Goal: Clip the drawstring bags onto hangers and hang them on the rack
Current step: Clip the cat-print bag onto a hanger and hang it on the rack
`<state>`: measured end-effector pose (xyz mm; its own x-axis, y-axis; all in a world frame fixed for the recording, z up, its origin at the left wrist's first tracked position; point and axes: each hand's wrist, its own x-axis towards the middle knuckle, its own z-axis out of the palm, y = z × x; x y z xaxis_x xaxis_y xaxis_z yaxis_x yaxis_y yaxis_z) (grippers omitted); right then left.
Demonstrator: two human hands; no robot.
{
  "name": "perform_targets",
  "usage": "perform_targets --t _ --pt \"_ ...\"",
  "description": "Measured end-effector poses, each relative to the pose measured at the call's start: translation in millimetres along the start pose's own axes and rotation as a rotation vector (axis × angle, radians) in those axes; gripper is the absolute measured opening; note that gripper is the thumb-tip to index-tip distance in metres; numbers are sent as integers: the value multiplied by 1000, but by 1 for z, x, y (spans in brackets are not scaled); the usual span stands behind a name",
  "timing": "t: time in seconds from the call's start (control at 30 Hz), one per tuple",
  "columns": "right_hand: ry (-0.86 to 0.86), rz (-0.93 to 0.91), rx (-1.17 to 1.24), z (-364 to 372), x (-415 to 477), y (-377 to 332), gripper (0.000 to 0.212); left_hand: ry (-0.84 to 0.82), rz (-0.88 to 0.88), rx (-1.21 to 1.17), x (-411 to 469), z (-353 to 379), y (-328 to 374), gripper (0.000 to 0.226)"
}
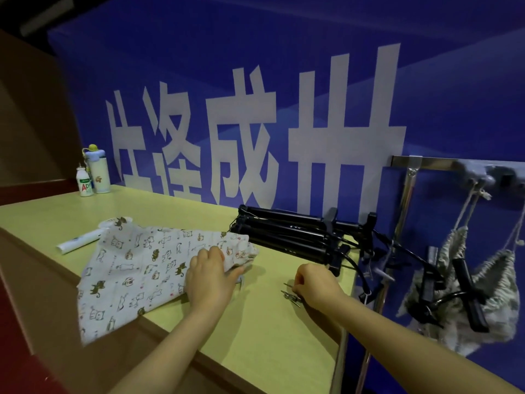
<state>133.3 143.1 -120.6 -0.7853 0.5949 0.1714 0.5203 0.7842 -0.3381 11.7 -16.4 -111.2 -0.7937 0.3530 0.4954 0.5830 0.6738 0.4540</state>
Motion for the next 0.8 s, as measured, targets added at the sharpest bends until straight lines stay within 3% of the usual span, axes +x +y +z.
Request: perform_targets --t 0.2,0.3,0.4,0.6,0.73,0.8 --pt "10 -29 -12 4 9 -2 20 -2 47 -86 11 7 -6 11" --pt "17 -23 13 4 16 -6 21 64 42 -250 18 4 -7 17" --pt "15 -8 104 0 21 -12 18 -17 -84 -466 28 -2 -15 26" --pt "-29 -77 842 -15 33 -68 15 -104 -208 -654 41 -26 -25 15" --pt "-222 -50 1339 -18 39 -115 10 -122 -305 -915 49 -38 -23 23" --pt "-305 -25 1475 -21 43 -134 10 -140 -356 -1127 49 -45 -23 25"
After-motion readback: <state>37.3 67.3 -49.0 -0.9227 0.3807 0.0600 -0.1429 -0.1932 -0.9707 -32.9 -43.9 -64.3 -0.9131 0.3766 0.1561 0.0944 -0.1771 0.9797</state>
